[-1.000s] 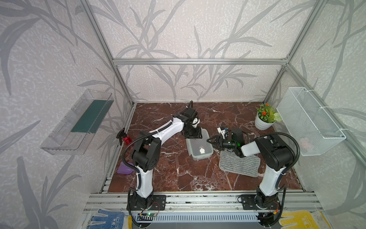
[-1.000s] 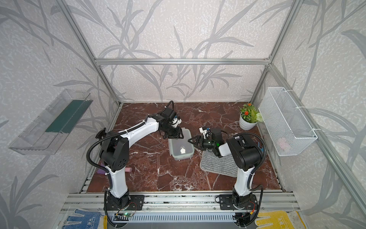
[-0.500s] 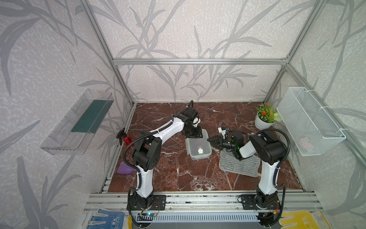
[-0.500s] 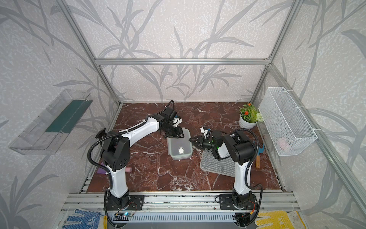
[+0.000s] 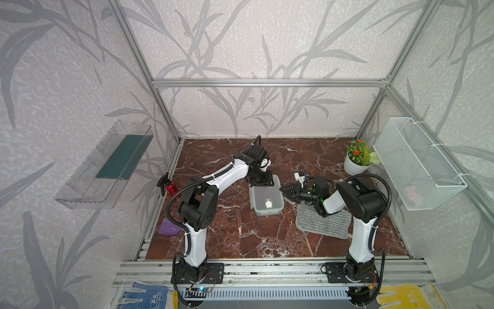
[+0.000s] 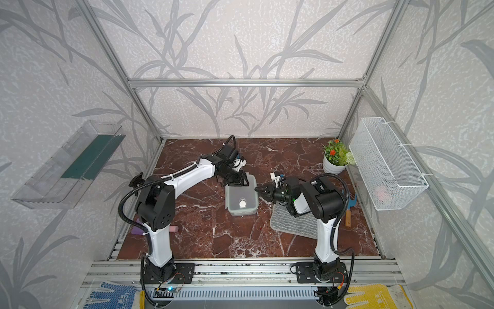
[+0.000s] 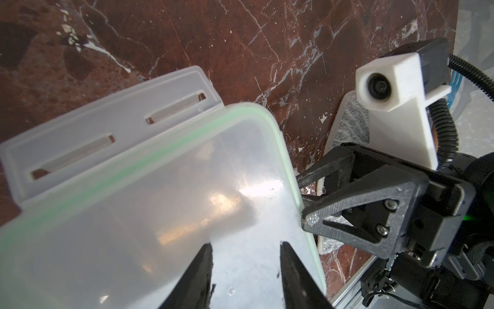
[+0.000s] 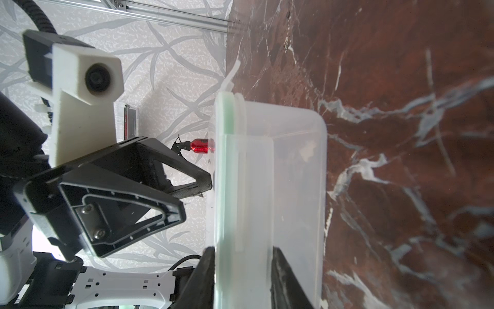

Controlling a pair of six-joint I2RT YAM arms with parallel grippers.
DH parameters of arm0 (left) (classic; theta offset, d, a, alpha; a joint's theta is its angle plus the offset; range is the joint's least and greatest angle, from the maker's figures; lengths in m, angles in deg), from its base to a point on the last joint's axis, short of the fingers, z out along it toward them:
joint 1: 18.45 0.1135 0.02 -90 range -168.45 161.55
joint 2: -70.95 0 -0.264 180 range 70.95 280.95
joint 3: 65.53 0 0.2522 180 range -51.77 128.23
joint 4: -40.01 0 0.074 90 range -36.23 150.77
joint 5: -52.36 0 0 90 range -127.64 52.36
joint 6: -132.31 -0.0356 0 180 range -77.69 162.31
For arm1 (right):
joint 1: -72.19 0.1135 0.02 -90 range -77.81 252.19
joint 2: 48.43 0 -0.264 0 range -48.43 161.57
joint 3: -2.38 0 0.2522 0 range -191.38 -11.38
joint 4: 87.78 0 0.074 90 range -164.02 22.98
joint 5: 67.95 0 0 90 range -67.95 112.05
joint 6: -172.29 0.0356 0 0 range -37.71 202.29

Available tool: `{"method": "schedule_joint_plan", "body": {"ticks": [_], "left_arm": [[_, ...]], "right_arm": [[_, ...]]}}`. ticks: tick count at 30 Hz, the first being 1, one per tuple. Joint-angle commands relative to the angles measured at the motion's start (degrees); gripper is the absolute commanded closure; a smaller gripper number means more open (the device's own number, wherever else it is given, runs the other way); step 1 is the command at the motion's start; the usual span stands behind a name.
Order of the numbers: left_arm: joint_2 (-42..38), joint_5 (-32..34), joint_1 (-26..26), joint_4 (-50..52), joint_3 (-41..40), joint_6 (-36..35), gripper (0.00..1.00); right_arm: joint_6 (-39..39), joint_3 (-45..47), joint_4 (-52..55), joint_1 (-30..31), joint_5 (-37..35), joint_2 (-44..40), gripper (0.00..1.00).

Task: Wipe the insides of the lunch boxes
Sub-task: Open the fastener of the lunch box.

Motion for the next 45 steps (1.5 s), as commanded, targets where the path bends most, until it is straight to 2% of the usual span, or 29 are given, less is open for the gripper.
{"method": "schedule_joint_plan", "body": {"ticks": [1,12,19,23,33,36,40,45], "left_arm": [[7.9,6.4,-0.2,9.2,-5.7,-0.6,0.57],[8.3,6.8,-0.2,9.2,-5.9,-0.5,0.57],[7.9,6.7,-0.2,9.4,-4.9,-0.4,0.57],[7.2,6.9,-0.2,10.3,-3.1,-0.5,0.57],[5.4,6.8,-0.2,13.5,8.8,-1.1,0.56],[4.8,6.8,0.0,14.7,13.4,-1.2,0.55],[2.1,6.7,0.8,15.3,17.2,-1.2,0.54],[-4.1,6.9,4.0,15.3,15.0,-1.5,0.49]], "right_arm": [[-3.0,0.1,0.2,1.9,-0.4,-3.4,1.0],[-18.2,-1.9,30.3,2.0,-5.7,-15.8,1.0],[-23.5,-4.9,41.7,2.0,-7.4,-20.0,1.0],[-23.9,-5.7,43.7,2.0,-7.6,-21.4,0.99],[-27.2,-7.2,52.4,1.9,-9.3,-25.2,0.41],[-27.4,-7.5,53.5,1.8,-9.4,-24.3,0.29],[-25.6,-8.0,50.6,1.8,-7.7,-21.0,0.25],[-23.3,-9.6,46.9,1.9,-5.3,-17.4,0.25]]}}
